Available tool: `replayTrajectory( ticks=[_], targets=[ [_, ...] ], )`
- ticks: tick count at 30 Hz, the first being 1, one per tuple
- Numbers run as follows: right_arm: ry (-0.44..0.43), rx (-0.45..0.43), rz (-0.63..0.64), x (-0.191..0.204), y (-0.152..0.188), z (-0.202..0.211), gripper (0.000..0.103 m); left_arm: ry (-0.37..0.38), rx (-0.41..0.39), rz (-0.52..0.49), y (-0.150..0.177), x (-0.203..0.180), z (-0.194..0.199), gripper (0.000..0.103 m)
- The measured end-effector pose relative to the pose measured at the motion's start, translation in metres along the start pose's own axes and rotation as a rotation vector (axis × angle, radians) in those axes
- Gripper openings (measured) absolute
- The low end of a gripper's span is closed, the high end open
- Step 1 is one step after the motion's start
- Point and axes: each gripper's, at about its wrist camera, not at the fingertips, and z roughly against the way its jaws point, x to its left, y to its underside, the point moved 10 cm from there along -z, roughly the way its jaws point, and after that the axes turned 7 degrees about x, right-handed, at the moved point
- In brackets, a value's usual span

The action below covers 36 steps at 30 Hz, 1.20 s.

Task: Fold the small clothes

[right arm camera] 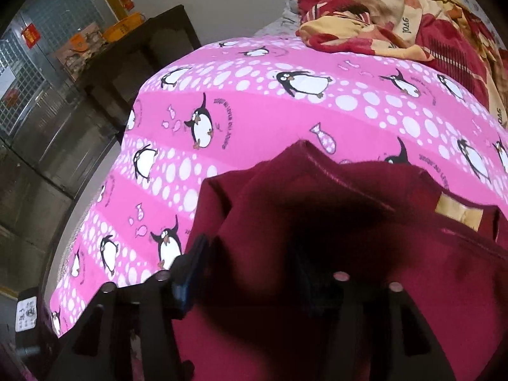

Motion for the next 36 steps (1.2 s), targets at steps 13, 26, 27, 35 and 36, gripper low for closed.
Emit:
replayTrajectory(
  ticks=[13, 26, 27, 35, 36],
  targets=[
    [-0.016, 0.039, -0.041, 0.002, 0.004, -0.013, 0.071, 0.002, -0.003, 0.002, 0.003, 0.001, 0.000, 0.086],
    [0.037, 0.079, -0.022, 0.022, -0.003, -0.043, 0.089, 0.026, -0.008, 0.011, 0.005, 0.001, -0.002, 0.092],
    [0.046, 0.076, -0.023, 0.022, -0.003, -0.046, 0.091, 0.025, -0.007, 0.011, 0.005, 0.001, -0.003, 0.093],
    [0.135, 0.058, 0.044, 0.023, 0.001, -0.050, 0.085, 0.010, -0.001, 0.015, 0.002, -0.001, -0.008, 0.094],
    [0.143, 0.052, 0.044, 0.020, 0.001, -0.047, 0.073, 0.010, -0.001, 0.014, 0.002, -0.002, -0.008, 0.094]
  ],
)
